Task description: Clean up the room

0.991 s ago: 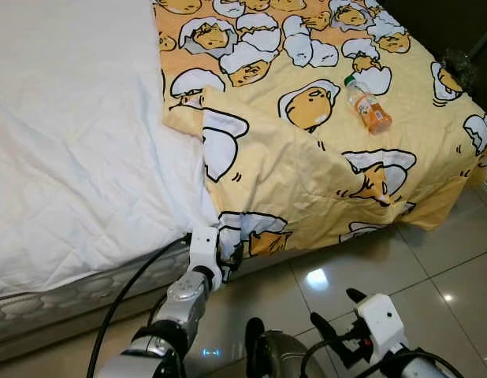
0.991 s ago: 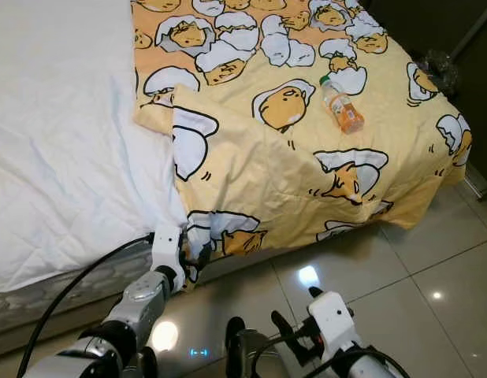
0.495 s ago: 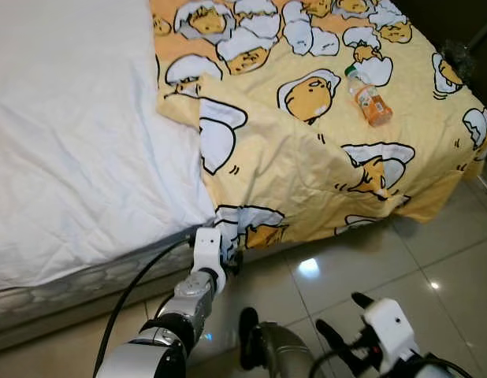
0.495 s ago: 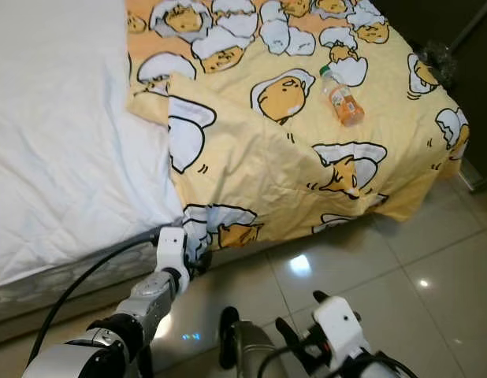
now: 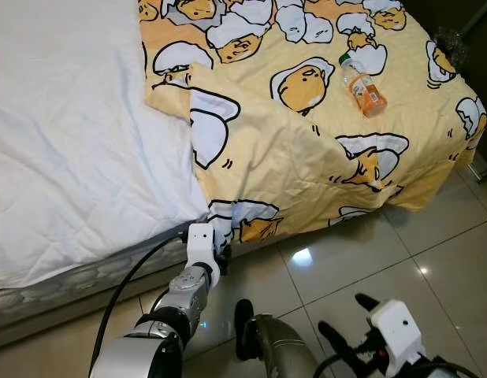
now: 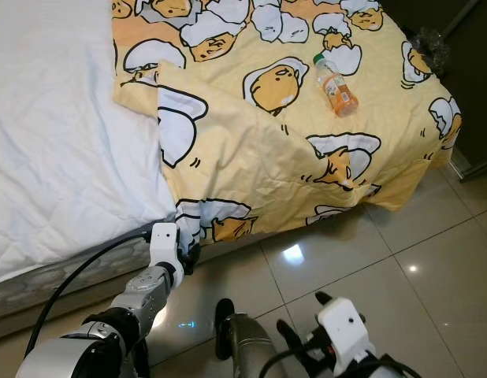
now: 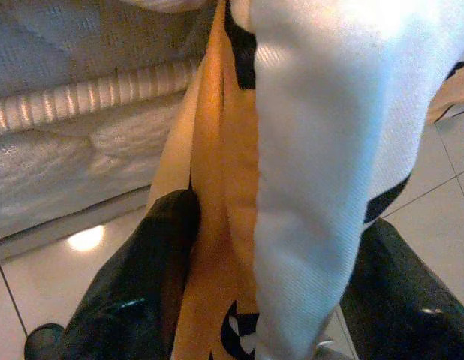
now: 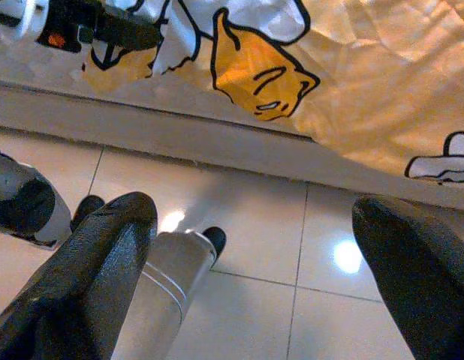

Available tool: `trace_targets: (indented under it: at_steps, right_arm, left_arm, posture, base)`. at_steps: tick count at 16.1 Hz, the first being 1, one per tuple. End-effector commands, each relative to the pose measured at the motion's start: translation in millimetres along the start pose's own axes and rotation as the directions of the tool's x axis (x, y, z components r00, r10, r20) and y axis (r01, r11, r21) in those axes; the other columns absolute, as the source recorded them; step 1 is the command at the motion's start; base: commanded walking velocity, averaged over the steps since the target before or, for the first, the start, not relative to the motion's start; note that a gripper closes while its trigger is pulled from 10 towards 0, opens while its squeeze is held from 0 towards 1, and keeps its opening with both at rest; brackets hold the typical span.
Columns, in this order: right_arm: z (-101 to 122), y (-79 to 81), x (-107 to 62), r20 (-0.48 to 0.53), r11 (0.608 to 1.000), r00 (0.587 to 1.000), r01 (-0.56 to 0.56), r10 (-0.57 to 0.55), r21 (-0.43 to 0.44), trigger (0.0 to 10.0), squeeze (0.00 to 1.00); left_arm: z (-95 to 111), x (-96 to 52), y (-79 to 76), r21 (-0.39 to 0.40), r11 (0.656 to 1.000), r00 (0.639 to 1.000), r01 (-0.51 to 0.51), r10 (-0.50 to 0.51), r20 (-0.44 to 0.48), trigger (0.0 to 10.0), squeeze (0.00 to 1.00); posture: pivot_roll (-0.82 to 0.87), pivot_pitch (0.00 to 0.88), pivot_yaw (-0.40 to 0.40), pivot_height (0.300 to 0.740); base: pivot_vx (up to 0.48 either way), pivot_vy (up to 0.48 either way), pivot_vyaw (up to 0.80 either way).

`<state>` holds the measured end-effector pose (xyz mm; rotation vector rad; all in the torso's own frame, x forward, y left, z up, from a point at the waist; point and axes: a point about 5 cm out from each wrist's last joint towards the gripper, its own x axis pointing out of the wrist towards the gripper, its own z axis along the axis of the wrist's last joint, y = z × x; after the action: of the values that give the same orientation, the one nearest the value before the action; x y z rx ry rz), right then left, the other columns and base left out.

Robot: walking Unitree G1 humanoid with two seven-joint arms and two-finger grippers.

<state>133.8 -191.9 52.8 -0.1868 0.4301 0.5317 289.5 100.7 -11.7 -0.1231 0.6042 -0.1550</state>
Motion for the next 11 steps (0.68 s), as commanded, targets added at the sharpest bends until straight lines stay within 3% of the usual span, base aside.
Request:
trace_targets:
  at_steps: [1,7,11]
  right_arm:
    - [-1,-0.5,-2.1,-0.012,1.0,1.0,0.011,-0.011,0.018,10.0,0.0]
    - [0,0.5,-1.6,-0.021,1.0,1.0,0.005,-0.004,0.024,10.0,0.0]
    - [-1,0.7,4.3,-0.025,1.0,1.0,-0.01,0.011,0.026,10.0,0.0]
  left_arm:
    - [-9,-1.4,-4.2,0.003,1.0,0.999,0.023,-0.023,-0.029,0.0,0.0]
    - [4,1.3,-4.1,0.019,0.999,0.999,0.043,-0.043,0.0,0.0,0.0]
    - [9,2.5,-7.8,0.091,0.993,0.997,0.071,-0.072,0.011,0.0,0.0]
  posture:
    - [-0.39,0.308,-0.14,0.736]
    - [-0.39,0.325,-0.143,0.736]
    - [-0.35,0.315,-0.143,0.736]
  base:
    - [0.0,0.0,0.0]
    - [0.0,0.0,0.0]
    - [0.0,0.0,0.0]
